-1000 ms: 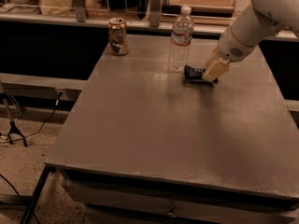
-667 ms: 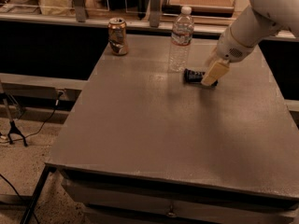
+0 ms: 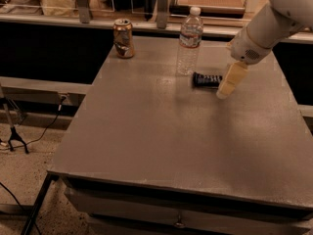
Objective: Move rxbar blueberry near water bottle
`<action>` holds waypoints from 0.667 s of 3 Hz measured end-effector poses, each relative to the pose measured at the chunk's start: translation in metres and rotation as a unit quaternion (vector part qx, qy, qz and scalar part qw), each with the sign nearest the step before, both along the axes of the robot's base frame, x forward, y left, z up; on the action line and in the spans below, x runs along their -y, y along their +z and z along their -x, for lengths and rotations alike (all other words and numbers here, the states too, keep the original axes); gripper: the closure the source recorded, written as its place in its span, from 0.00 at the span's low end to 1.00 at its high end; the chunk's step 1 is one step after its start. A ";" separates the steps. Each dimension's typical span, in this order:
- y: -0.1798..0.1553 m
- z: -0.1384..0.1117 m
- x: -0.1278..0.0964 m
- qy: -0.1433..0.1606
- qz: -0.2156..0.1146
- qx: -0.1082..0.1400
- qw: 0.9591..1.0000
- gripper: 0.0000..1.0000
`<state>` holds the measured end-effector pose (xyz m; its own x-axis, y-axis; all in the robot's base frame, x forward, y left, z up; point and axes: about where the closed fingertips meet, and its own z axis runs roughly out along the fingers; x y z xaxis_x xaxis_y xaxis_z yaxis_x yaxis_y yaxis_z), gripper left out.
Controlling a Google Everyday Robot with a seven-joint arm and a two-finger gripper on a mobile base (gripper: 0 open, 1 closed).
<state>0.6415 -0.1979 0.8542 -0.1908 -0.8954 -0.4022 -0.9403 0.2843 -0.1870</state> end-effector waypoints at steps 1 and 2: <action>0.010 0.006 0.019 0.016 -0.029 -0.004 0.999 0.00; 0.044 0.009 0.047 0.014 -0.051 0.023 0.998 0.00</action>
Offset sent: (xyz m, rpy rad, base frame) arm -0.0169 -0.0801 0.0815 0.1230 -0.1038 0.0053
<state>0.6321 -0.2453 0.8978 -0.1454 -0.8538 -0.5000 -0.9393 0.2778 -0.2013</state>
